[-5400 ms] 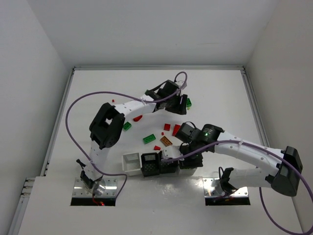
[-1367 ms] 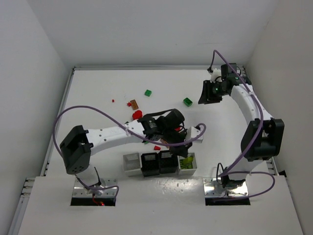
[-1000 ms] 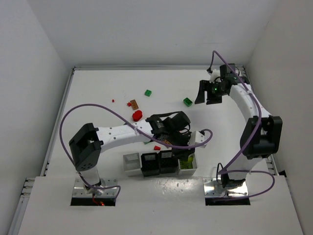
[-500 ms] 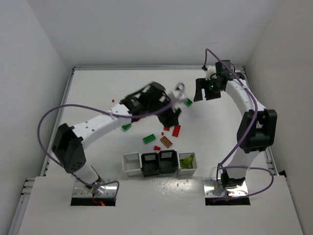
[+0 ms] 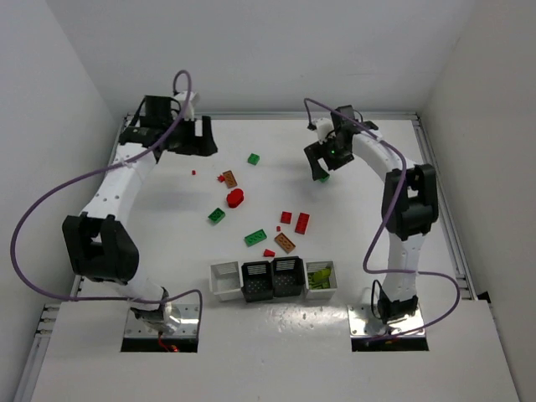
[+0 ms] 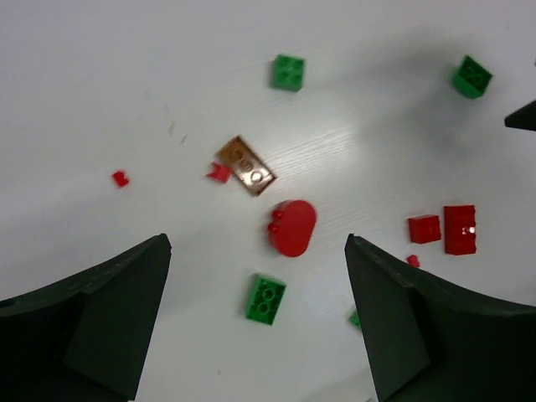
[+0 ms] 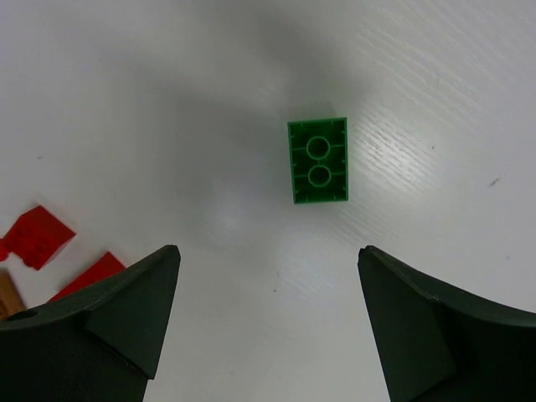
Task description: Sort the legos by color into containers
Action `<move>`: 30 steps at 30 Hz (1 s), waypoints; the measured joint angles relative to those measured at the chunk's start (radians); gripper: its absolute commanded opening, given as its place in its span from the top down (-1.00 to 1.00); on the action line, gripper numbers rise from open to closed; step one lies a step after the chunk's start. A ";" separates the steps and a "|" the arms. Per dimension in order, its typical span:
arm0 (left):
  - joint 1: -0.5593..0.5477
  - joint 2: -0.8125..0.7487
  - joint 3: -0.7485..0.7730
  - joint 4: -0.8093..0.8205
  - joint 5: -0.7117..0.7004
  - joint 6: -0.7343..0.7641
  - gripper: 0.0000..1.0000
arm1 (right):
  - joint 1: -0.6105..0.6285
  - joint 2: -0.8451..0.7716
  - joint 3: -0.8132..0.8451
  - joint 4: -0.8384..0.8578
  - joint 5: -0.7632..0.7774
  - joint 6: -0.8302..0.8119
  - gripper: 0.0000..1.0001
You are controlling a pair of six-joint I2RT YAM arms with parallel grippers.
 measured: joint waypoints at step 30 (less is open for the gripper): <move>0.107 -0.032 -0.267 -0.071 0.047 0.219 -0.73 | 0.019 0.280 0.165 0.038 0.111 -0.109 0.69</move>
